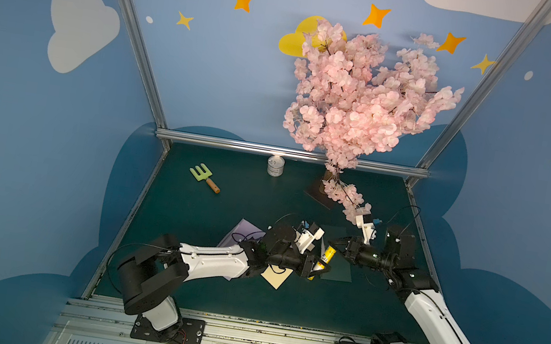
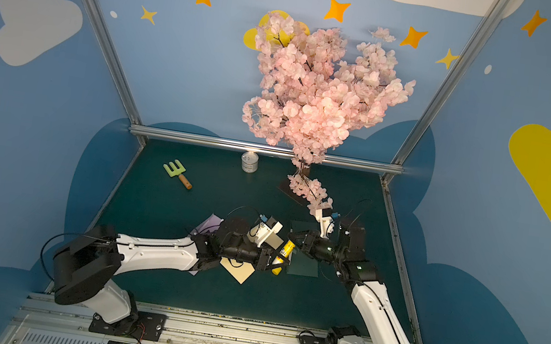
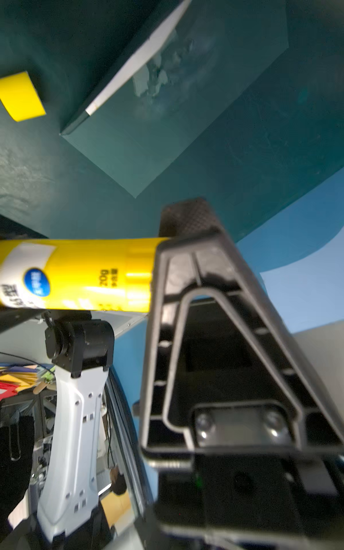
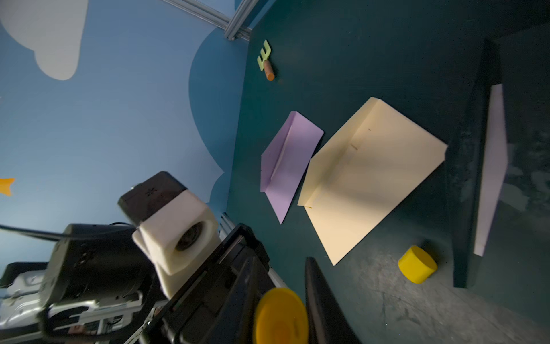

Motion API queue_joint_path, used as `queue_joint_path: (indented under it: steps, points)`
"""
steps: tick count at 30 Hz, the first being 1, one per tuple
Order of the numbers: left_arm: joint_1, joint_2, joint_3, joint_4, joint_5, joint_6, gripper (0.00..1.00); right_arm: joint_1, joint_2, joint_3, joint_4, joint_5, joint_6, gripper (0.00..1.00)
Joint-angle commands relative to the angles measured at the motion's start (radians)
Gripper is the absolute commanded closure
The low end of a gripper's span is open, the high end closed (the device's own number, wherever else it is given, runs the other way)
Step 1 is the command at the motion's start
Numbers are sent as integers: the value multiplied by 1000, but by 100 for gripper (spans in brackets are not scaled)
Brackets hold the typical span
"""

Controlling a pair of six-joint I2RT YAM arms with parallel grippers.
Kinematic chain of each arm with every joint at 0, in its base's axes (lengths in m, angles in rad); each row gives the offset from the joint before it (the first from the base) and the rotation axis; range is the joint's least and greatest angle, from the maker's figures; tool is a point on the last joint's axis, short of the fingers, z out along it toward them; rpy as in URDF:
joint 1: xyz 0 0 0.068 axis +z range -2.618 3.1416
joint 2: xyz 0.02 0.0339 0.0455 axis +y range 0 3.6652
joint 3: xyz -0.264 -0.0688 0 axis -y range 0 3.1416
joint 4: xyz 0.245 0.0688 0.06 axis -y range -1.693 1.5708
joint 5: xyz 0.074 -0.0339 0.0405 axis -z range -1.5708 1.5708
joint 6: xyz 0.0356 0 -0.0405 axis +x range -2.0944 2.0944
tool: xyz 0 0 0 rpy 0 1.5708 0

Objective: Seal the envelope with a glue stick
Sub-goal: Unscrew the glue stick.

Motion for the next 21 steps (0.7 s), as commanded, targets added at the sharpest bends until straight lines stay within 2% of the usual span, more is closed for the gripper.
queue_joint_path:
  steps: [1,5,7,9,11,13,15,17,21]
  points:
    - [13,26,74,-124,-218,31,98,46,45,22,-215,288,-87,94]
    - [-5,70,140,-259,-351,31,97,88,101,46,-231,454,-85,95]
    - [-15,94,178,-333,-418,26,98,108,120,77,-241,512,-89,92]
    - [-16,115,204,-364,-424,27,98,121,126,98,-225,511,-97,85]
    - [-12,119,212,-356,-374,35,98,119,122,107,-183,427,-129,77]
    - [-2,108,216,-338,-281,41,97,107,107,109,-150,331,-155,55]
    - [4,81,210,-329,-205,46,98,81,81,100,-114,208,-171,41]
    - [13,55,197,-311,-114,33,98,41,60,89,-81,84,-149,34]
    - [38,-4,124,-165,33,-48,98,-61,8,23,87,-163,-18,31]
